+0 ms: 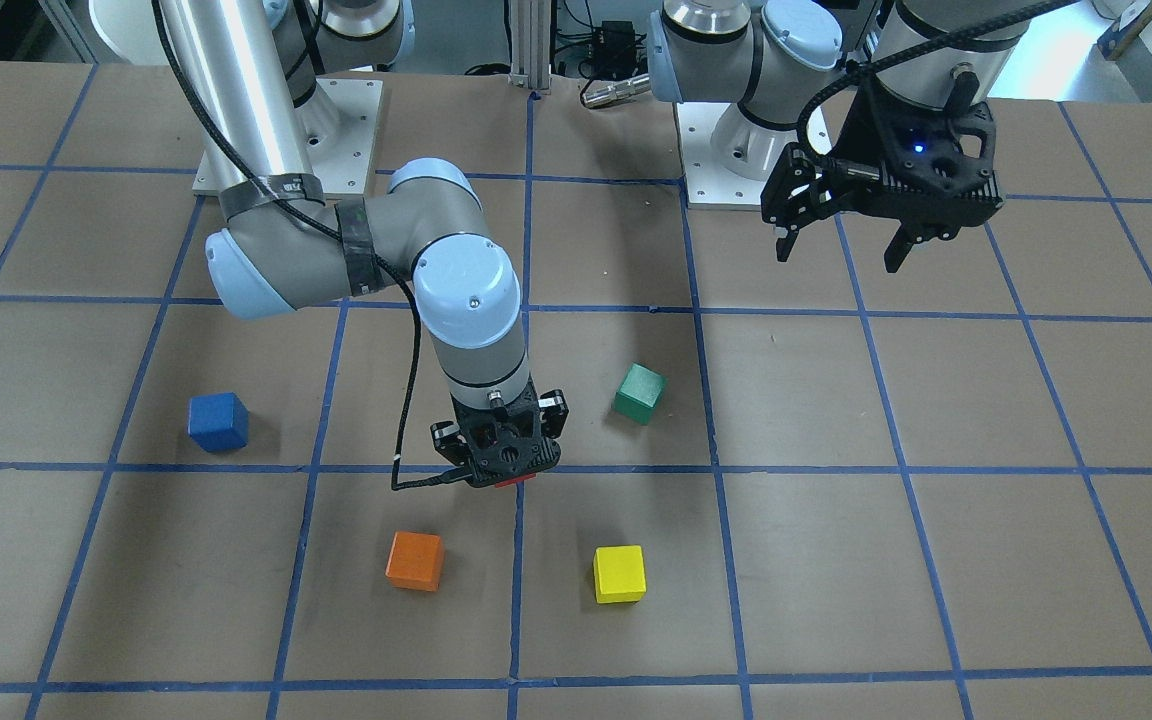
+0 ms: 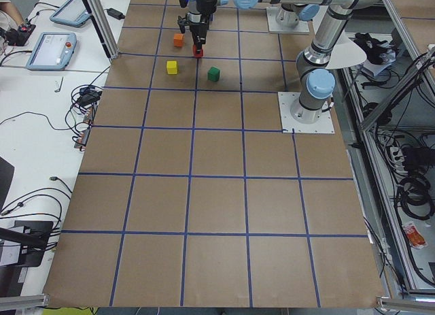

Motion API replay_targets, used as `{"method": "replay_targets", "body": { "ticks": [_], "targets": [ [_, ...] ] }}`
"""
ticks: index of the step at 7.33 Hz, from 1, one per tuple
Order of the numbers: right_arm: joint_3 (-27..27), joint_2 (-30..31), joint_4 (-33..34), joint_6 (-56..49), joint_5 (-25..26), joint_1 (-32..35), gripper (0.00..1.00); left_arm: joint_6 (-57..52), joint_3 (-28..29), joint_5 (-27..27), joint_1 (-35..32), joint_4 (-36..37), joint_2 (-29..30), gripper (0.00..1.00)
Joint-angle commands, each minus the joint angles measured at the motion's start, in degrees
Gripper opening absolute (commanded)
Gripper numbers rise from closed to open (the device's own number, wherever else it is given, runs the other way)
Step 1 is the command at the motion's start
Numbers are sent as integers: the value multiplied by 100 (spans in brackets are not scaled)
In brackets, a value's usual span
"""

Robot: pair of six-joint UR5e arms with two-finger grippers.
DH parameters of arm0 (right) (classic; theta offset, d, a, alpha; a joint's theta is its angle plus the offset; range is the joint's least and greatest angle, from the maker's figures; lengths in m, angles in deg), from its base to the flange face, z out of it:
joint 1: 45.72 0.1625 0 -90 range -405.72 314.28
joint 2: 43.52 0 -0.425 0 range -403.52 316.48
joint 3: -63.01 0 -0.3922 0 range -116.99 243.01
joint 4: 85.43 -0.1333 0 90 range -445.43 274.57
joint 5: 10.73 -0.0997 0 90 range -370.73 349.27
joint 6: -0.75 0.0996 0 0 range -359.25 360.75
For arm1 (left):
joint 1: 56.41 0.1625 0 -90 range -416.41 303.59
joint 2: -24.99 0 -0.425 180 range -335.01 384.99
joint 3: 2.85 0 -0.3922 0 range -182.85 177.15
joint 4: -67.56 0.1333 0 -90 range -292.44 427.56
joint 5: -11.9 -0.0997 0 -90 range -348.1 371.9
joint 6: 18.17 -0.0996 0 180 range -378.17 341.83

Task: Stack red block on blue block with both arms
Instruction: 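Carry the red cube with the right gripper over the blue cube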

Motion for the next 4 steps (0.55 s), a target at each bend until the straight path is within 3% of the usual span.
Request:
{"method": "replay_targets", "body": {
  "ticks": [1, 3, 4],
  "targets": [
    [52, 848, -1022, 9, 61, -400, 0, -6, 22, 0, 0, 0, -1, 100],
    [-19, 1282, -1911, -17, 61, -1330, 0, -6, 4, 9, 0, 0, -10, 100],
    [-106, 1336, -1940, -87, 69, -1621, 0, -6, 4, 9, 0, 0, -10, 100]
  ]
}}
